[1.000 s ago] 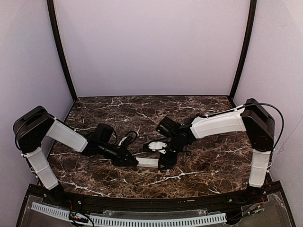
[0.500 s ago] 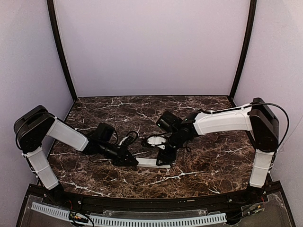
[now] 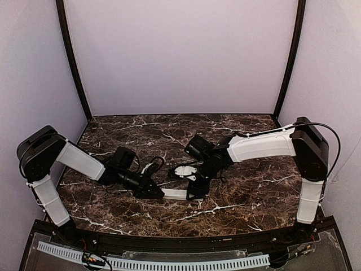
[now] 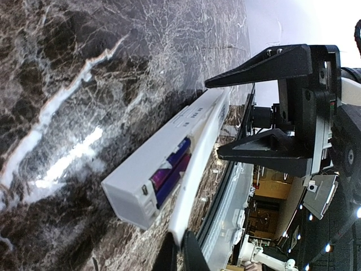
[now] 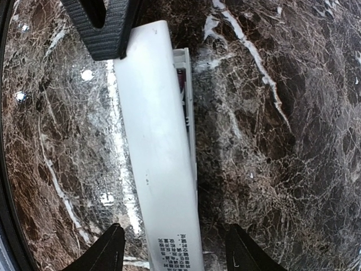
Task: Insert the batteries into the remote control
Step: Adjust the battery cover of the remote control without the battery cover.
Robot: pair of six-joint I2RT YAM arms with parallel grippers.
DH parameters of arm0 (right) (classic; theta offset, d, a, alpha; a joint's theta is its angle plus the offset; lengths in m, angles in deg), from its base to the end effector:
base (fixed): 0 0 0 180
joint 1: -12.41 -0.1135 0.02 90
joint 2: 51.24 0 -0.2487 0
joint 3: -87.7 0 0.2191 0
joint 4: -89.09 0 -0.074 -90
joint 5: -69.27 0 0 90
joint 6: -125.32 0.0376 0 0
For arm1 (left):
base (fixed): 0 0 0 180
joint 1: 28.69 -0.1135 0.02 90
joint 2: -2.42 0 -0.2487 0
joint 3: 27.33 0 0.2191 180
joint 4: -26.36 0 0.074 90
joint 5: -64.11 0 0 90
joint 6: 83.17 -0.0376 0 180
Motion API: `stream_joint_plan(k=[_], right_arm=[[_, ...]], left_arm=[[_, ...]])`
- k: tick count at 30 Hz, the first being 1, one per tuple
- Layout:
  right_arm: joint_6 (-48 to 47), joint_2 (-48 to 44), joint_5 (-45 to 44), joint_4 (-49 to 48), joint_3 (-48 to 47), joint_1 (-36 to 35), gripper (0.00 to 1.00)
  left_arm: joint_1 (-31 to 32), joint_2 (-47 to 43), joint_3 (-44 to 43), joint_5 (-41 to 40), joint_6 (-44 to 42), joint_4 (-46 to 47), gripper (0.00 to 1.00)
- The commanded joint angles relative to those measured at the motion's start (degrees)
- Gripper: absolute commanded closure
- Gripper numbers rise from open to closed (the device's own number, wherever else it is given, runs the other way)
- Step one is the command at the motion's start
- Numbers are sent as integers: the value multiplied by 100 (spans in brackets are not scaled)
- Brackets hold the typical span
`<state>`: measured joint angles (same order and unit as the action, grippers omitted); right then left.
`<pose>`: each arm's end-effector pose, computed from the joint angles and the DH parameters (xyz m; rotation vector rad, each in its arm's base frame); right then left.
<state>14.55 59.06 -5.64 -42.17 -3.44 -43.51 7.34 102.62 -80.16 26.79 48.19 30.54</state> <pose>0.1907 0.2993 0.1726 -1.7987 2.1568 0.5201 0.2113 -0.1906 0.1308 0.4267 2.5688 -1.6729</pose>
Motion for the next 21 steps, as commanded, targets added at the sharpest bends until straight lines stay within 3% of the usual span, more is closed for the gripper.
stream_joint_plan(k=[1,8,16,21], right_arm=[[-56,181,-121,15,-166,-70,40],[-52,237,-198,47,-227,-71,43],[-84,232,-332,50,-169,-93,48],[-105,194,-358,49,-149,-103,50]], left_arm=[[-73,39,143,55,-79,-292,100],[-121,96,155,228,-137,-298,100],[-127,133,305,597,389,443,99],[-138,164,204,561,290,222,100]])
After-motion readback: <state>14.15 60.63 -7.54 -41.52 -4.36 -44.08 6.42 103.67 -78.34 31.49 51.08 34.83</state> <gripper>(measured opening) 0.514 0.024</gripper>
